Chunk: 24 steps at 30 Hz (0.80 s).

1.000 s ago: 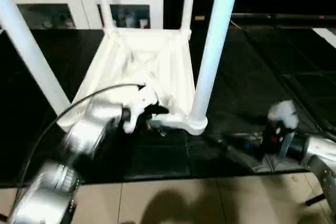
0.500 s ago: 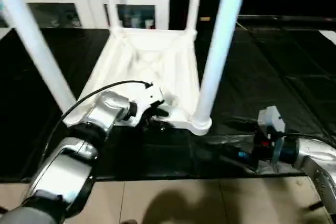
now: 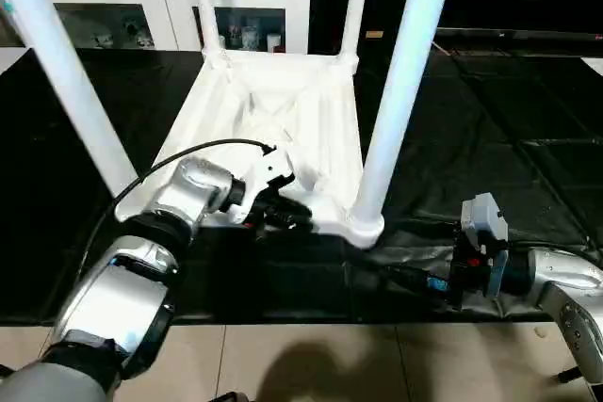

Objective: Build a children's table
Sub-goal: Rotate leg to tighten

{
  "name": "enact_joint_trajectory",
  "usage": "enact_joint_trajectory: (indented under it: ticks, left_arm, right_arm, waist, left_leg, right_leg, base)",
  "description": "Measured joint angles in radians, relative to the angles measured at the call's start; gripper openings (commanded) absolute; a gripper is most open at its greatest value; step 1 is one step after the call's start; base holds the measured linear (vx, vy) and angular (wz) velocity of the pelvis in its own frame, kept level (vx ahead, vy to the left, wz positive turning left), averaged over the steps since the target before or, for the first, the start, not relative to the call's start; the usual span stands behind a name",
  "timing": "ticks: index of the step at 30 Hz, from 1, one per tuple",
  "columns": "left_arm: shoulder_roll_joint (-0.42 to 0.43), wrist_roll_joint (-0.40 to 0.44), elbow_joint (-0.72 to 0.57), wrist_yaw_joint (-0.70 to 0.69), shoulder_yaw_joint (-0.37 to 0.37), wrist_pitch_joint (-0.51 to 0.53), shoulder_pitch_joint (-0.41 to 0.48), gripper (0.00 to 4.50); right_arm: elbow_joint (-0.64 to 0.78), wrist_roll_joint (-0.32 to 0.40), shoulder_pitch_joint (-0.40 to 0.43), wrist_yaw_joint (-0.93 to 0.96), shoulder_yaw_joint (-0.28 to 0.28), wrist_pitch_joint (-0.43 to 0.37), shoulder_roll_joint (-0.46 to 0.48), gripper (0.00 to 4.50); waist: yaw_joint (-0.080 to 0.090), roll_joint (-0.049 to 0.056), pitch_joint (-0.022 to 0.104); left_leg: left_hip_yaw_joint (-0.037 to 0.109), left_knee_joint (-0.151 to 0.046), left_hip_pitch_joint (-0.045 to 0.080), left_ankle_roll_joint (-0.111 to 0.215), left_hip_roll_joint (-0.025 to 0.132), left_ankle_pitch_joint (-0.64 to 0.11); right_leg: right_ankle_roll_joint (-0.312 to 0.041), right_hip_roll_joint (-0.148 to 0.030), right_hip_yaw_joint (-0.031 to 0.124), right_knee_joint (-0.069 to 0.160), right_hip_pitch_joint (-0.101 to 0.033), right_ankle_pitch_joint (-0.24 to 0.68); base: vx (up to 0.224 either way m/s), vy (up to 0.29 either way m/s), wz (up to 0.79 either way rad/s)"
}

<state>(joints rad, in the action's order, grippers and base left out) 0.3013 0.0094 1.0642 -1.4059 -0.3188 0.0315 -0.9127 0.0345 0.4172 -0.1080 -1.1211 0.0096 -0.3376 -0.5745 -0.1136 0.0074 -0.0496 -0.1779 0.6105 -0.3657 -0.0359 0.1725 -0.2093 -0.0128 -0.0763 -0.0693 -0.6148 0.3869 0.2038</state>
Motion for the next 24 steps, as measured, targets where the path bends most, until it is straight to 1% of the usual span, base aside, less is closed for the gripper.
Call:
enact_joint_trajectory:
  ticks: [1,4,5,6,9,12,15,19,22,24]
  left_arm:
    - [-0.003,0.010,0.001,0.005,-0.006,-0.015,0.000,0.76]
    - [-0.017,0.051,0.025,0.073,-0.021,-0.067,0.003,0.42]
    - [-0.019,0.062,0.033,0.091,-0.025,-0.080,0.005,0.42]
    - [-0.019,0.073,0.035,0.101,-0.031,-0.101,0.005,0.33]
    - [-0.022,0.085,0.035,0.105,-0.033,-0.113,0.005,0.06]
    - [-0.031,0.088,0.034,0.104,-0.035,-0.125,0.005,0.03]
    - [-0.041,0.090,0.037,0.110,-0.033,-0.129,0.003,0.03]
    - [-0.044,0.087,0.051,0.101,-0.017,-0.128,0.003,0.03]
    - [-0.041,0.077,0.050,0.050,-0.010,-0.108,0.007,0.03]
    - [-0.029,0.069,0.029,0.008,-0.011,-0.097,0.021,0.03]
  right_arm:
    - [0.000,0.000,0.000,0.000,0.000,0.002,0.000,4.50]
    - [0.000,-0.001,0.000,0.000,0.000,0.017,0.000,4.50]
    - [0.000,-0.001,0.000,0.000,0.000,0.019,0.000,4.50]
    - [0.000,-0.001,0.001,0.000,0.000,0.022,0.000,4.50]
    - [0.000,-0.001,0.007,0.000,0.000,0.024,0.000,4.50]
    - [0.000,-0.001,0.010,0.000,0.000,0.026,0.000,4.50]
    - [-0.002,-0.001,0.013,0.000,0.000,0.035,0.000,4.50]
    - [-0.010,-0.002,0.014,0.000,0.001,0.040,0.001,4.50]
    - [-0.033,-0.020,0.010,0.002,0.004,0.062,0.008,4.50]
    - [-0.062,-0.031,-0.012,0.010,0.014,0.071,0.016,4.50]
  waist:
    - [0.000,0.000,0.000]
    - [-0.002,0.001,0.000]
    - [-0.002,0.001,0.000]
    - [-0.002,0.001,0.000]
    - [-0.001,0.002,0.000]
    - [-0.001,0.003,0.000]
    - [0.004,0.004,0.000]
    - [0.005,0.006,0.000]
    - [0.005,0.006,0.001]
    - [0.007,0.006,0.001]
  left_leg:
    - [0.000,0.000,0.000,0.000,0.000,0.000]
    - [0.000,0.000,0.000,0.000,0.000,0.000]
    - [0.000,0.000,0.000,0.000,0.000,0.000]
    - [0.000,0.000,0.000,0.000,0.000,0.000]
    - [0.000,0.000,0.002,-0.001,0.000,0.000]
    - [0.000,0.000,0.002,-0.006,0.000,-0.003]
    - [0.000,0.000,0.002,-0.005,0.000,-0.003]
    - [0.000,0.000,0.002,-0.005,0.000,-0.003]
    - [0.000,0.000,0.002,-0.005,0.000,-0.003]
    - [0.000,0.000,0.002,-0.005,0.000,-0.003]
  right_leg:
    - [0.000,0.000,0.000,0.000,0.000,0.000]
    - [0.000,0.000,0.000,0.000,0.000,0.000]
    - [0.000,0.000,0.000,0.000,0.000,0.000]
    - [-0.001,0.000,0.000,0.000,-0.001,0.000]
    - [-0.001,0.000,0.000,0.000,-0.003,-0.001]
    - [-0.001,0.000,0.000,0.000,-0.003,-0.001]
    - [-0.001,0.000,0.000,0.000,-0.002,-0.001]
    - [-0.001,0.000,0.000,0.000,-0.002,-0.001]
    - [-0.001,0.000,0.000,0.001,-0.002,-0.001]
    - [-0.001,0.000,0.000,0.001,-0.002,-0.001]
  base:
    - [0.000,0.000,0.00]
    - [0.000,0.000,0.00]
    - [0.000,0.000,0.00]
    - [0.000,0.000,0.00]
    - [0.000,0.000,0.00]
    - [0.000,0.000,0.00]
    - [0.000,0.000,0.00]
    - [0.000,0.000,0.00]
    - [0.000,0.000,0.00]
    - [0.000,0.000,0.00]
